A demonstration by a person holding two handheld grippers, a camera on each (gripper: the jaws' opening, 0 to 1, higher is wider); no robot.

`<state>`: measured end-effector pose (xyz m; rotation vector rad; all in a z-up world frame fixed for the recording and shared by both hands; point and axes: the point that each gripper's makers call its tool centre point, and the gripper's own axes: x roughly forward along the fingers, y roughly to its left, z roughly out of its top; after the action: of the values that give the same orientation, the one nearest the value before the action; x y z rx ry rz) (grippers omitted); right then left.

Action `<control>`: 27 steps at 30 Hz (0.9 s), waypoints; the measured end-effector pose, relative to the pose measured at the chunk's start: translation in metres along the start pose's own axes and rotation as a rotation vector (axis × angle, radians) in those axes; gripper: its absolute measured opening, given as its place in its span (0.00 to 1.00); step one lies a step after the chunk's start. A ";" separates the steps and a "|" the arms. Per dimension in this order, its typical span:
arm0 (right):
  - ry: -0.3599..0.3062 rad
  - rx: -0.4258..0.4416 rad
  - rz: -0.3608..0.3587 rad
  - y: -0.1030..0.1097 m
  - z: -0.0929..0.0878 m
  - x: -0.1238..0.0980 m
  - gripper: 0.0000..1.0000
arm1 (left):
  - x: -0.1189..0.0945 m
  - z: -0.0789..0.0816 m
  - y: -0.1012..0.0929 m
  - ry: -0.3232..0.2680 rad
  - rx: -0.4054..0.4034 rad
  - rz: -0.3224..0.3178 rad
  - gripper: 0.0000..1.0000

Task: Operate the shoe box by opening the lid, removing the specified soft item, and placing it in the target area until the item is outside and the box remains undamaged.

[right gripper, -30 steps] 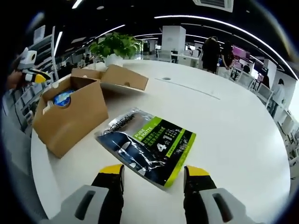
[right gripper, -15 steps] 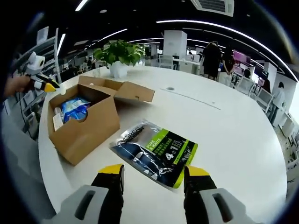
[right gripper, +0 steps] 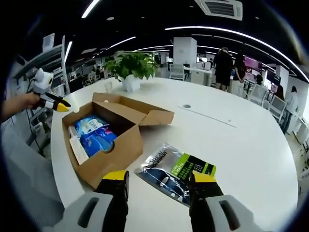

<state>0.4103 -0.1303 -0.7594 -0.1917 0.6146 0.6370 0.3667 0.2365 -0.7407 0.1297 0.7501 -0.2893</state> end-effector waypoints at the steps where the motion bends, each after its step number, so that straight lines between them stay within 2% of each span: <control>1: -0.003 -0.004 0.004 0.003 0.003 0.000 0.47 | 0.000 -0.003 0.003 0.007 -0.006 0.009 0.26; 12: -0.012 -0.042 0.076 0.038 0.022 0.010 0.46 | 0.001 -0.027 0.011 0.050 -0.094 0.045 0.17; 17: -0.013 -0.064 0.111 0.055 0.031 0.016 0.45 | 0.003 -0.032 0.006 0.044 -0.132 0.029 0.11; 21: -0.019 -0.076 0.141 0.071 0.040 0.022 0.44 | 0.005 -0.031 0.000 0.031 -0.126 0.016 0.05; 27: -0.024 -0.099 0.183 0.094 0.050 0.034 0.43 | 0.005 -0.032 0.001 0.023 -0.109 0.035 0.04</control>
<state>0.3978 -0.0215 -0.7377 -0.2214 0.5823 0.8463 0.3499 0.2437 -0.7674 0.0427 0.7836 -0.2136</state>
